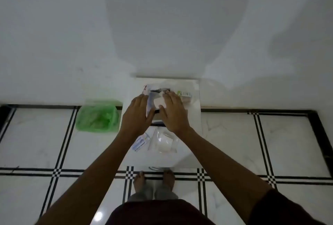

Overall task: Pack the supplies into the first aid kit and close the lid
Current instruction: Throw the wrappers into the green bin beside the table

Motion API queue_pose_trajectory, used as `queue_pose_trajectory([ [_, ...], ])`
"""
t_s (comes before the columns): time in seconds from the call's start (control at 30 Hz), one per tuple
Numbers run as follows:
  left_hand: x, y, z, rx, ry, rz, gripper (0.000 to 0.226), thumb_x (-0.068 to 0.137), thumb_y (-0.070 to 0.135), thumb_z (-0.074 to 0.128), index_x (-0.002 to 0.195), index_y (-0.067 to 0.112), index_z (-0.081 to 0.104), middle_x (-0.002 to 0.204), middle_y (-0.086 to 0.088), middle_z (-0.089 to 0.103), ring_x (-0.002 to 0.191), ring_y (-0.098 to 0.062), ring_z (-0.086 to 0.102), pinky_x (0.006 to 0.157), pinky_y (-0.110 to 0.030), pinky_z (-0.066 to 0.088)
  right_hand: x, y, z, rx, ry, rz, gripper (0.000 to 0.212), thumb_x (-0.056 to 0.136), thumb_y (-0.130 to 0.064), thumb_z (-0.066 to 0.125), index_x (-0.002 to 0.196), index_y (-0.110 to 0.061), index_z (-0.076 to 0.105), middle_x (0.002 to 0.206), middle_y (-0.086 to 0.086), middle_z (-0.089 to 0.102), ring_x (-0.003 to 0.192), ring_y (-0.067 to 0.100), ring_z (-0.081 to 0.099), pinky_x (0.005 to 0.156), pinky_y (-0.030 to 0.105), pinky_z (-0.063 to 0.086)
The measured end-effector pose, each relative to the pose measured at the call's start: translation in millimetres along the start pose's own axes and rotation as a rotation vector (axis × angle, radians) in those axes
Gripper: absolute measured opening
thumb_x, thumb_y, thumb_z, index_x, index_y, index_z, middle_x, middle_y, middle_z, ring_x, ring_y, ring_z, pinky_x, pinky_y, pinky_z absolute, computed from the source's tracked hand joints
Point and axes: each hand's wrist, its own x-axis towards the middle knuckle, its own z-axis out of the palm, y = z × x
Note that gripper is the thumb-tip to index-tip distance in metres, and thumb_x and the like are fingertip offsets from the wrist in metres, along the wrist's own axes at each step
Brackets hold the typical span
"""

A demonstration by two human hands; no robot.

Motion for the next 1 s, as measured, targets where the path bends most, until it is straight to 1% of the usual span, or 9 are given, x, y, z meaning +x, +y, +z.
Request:
queue_pose_trajectory([
  [0.17,-6.1,0.0,21.9,-0.270,0.024,-0.348,0.030,0.090,0.031,0.052,0.103,0.006,0.062,0.091,-0.012,0.070,0.087,-0.027,0.065,0.071,-0.033,0.049,11.9,5.8,11.1,-0.035,-0.138,-0.012,0.032,0.078,0.001,0.066,0.110,0.000,0.061,0.116,0.020,0.063,0.111,0.037,0.056,0.098,0.042,0.044],
  [0.3,-30.6,1.8,56.4,-0.492,-0.073,-0.748,0.026,0.081,0.022,0.060,0.071,-0.001,0.066,0.069,-0.011,0.070,0.065,-0.026,0.065,0.067,-0.031,0.049,27.4,15.7,24.4,-0.220,-0.273,-0.066,0.027,0.081,0.001,0.059,0.107,-0.003,0.060,0.107,0.015,0.065,0.102,0.031,0.057,0.097,0.036,0.042],
  [0.4,-47.6,0.5,87.2,-0.829,-0.168,-1.236,0.021,0.074,0.021,0.069,0.070,0.002,0.061,0.074,-0.019,0.068,0.064,-0.031,0.066,0.075,-0.043,0.059,41.3,24.6,39.6,-0.325,-0.332,-0.097,0.023,0.084,-0.001,0.054,0.106,-0.004,0.059,0.105,0.015,0.065,0.100,0.032,0.057,0.097,0.038,0.040],
  [0.5,-55.3,-4.6,111.2,-1.098,-0.183,-1.546,0.029,0.073,0.014,0.074,0.091,0.004,0.053,0.083,-0.016,0.058,0.073,-0.028,0.060,0.069,-0.038,0.057,46.6,36.1,54.6,-0.413,-0.398,-0.130,0.022,0.083,-0.003,0.056,0.104,-0.004,0.060,0.104,0.015,0.065,0.098,0.033,0.058,0.101,0.039,0.038],
  [0.6,-57.1,-7.2,129.0,-1.169,-0.208,-1.633,0.050,0.073,0.017,0.078,0.111,0.009,0.046,0.102,-0.015,0.055,0.095,-0.031,0.061,0.065,-0.033,0.056,46.3,44.3,61.9,-0.446,-0.373,-0.116,0.016,0.078,-0.002,0.062,0.094,-0.002,0.065,0.092,0.017,0.068,0.091,0.034,0.061,0.097,0.040,0.042],
  [0.73,-54.2,-3.2,146.0,-1.075,-0.163,-1.711,0.063,0.068,0.028,0.082,0.117,0.010,0.047,0.112,-0.013,0.056,0.097,-0.028,0.063,0.069,-0.031,0.056,46.1,45.7,69.2,-0.457,-0.332,-0.090,0.015,0.055,0.006,0.073,0.064,-0.004,0.067,0.062,0.013,0.064,0.062,0.033,0.062,0.074,0.037,0.054],
  [0.87,-52.6,-2.2,157.4,-1.056,-0.062,-1.750,0.054,0.069,0.019,0.081,0.112,0.008,0.051,0.111,-0.012,0.062,0.099,-0.029,0.064,0.088,-0.040,0.056,43.4,49.1,77.7,-0.401,-0.257,-0.074,0.011,0.062,0.007,0.071,0.068,-0.002,0.068,0.077,0.016,0.064,0.075,0.035,0.060,0.066,0.039,0.051],
  [0.93,-53.3,-1.8,154.9,-1.076,-0.051,-1.753,0.042,0.070,0.015,0.079,0.103,0.006,0.054,0.104,-0.013,0.064,0.090,-0.025,0.065,0.082,-0.036,0.057,40.4,47.6,77.2,-0.414,-0.228,-0.050,0.007,0.070,-0.001,0.068,0.074,-0.006,0.070,0.087,0.014,0.063,0.084,0.033,0.058,0.066,0.039,0.046],
  [1.0,-54.0,0.1,144.8,-1.071,-0.044,-1.698,0.025,0.074,0.010,0.076,0.087,0.006,0.055,0.089,-0.013,0.065,0.077,-0.023,0.065,0.075,-0.033,0.057,36.2,44.3,73.8,-0.421,-0.181,-0.011,0.009,0.073,-0.005,0.065,0.074,-0.012,0.070,0.080,0.009,0.065,0.079,0.030,0.058,0.065,0.038,0.039],
])
